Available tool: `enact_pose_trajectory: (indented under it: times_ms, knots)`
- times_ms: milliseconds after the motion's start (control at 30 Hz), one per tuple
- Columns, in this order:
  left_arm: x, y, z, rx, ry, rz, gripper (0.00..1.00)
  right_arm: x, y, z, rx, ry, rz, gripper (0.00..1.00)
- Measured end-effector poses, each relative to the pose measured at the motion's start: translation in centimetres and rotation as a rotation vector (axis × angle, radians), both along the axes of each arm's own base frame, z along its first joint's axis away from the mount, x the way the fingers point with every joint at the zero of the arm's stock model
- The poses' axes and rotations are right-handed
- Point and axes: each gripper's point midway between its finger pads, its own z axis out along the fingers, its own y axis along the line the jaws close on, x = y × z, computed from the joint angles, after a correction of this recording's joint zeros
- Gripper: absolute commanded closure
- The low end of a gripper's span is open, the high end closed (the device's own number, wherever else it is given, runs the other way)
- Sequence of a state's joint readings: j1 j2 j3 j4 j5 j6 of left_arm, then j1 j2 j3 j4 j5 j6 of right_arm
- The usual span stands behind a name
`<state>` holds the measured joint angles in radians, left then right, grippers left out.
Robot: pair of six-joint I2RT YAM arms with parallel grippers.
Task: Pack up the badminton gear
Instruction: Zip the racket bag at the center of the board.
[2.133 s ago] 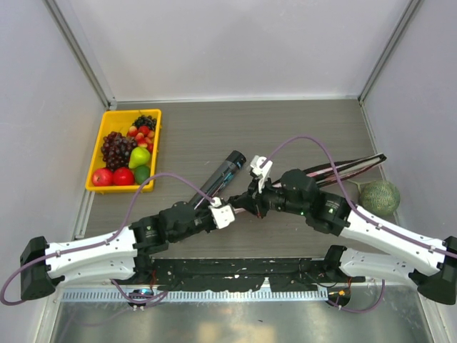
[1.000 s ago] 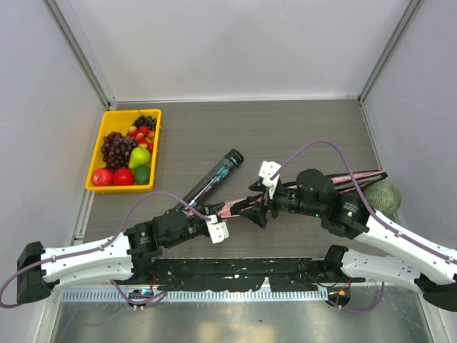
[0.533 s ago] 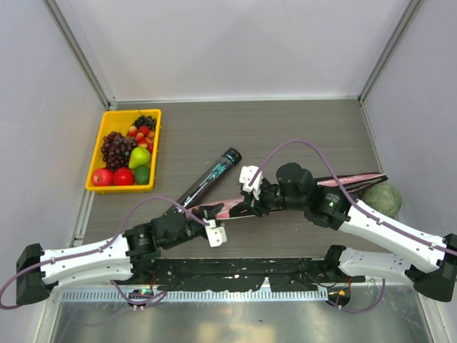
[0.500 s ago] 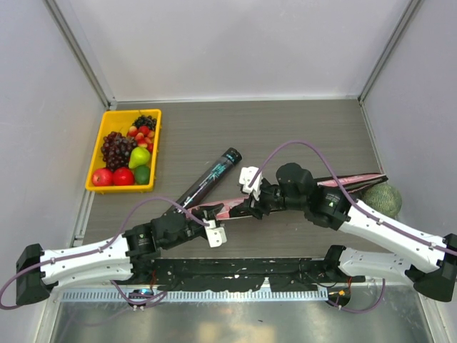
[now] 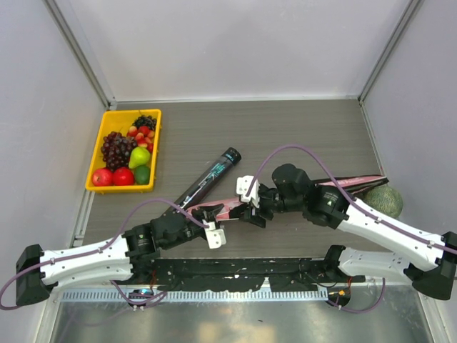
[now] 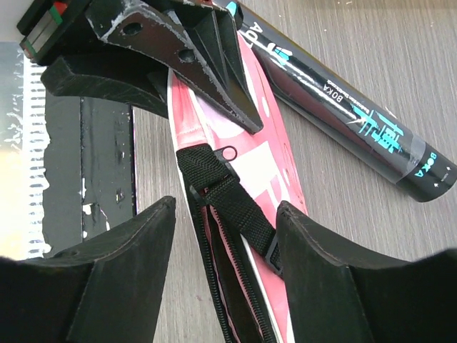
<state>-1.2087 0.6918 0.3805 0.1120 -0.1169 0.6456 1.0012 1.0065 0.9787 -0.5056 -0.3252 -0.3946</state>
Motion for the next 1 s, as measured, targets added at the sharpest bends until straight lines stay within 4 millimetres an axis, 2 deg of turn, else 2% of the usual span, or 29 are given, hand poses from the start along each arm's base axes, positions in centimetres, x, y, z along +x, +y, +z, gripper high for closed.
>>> enact_pose_trajectory:
  times_ms: [67,133,200,233,267,300,400,533,733,800,867,967,1000]
  knots:
    - [0.0,0.0,0.0,0.000,0.000,-0.003,1.00,0.1,0.2,0.0,-0.004,0.002,0.001,0.49]
    - [-0.1,-0.1,0.0,0.002,0.000,-0.006,1.00,0.4,0.6,0.0,-0.010,0.002,0.002,0.51]
    - [-0.1,-0.2,-0.1,0.002,-0.001,-0.008,1.00,0.6,0.9,0.0,-0.016,0.004,0.003,0.64]
    - [-0.1,-0.2,-0.1,0.002,-0.001,-0.009,1.00,0.7,1.0,0.0,-0.021,0.000,0.006,0.81]
    - [0.0,-0.2,-0.1,0.001,-0.002,-0.009,1.00,0.8,1.2,0.0,-0.025,-0.002,0.008,0.90]
    - [0.0,-0.2,-0.1,0.003,-0.003,-0.009,1.00,0.9,1.3,0.0,-0.030,-0.008,0.013,0.94]
    - [-0.1,-0.3,-0.2,0.009,-0.006,-0.014,1.00,1.4,1.5,0.4,-0.042,-0.010,0.004,0.95]
    - [0.0,-0.6,-0.3,0.013,-0.009,-0.020,1.00,2.0,1.6,1.9,-0.013,-0.054,-0.019,0.94]
    - [-0.1,-0.7,-0.3,0.011,-0.009,-0.024,1.00,1.8,1.6,6.8,0.170,-0.178,-0.004,0.95]
    - [-0.1,-0.7,-0.3,0.011,-0.009,-0.024,1.00,1.7,1.4,7.3,0.207,-0.196,-0.010,0.91]
    - [-0.1,-0.7,-0.3,0.012,-0.010,-0.024,1.00,1.8,1.2,7.0,0.222,-0.187,-0.034,0.66]
    - [0.0,-0.7,-0.4,0.011,-0.014,-0.025,1.00,2.1,1.2,5.4,0.198,-0.131,-0.078,0.49]
    - [0.0,-0.7,-0.5,0.011,-0.019,-0.027,1.00,2.1,1.2,4.9,0.187,-0.112,-0.081,0.40]
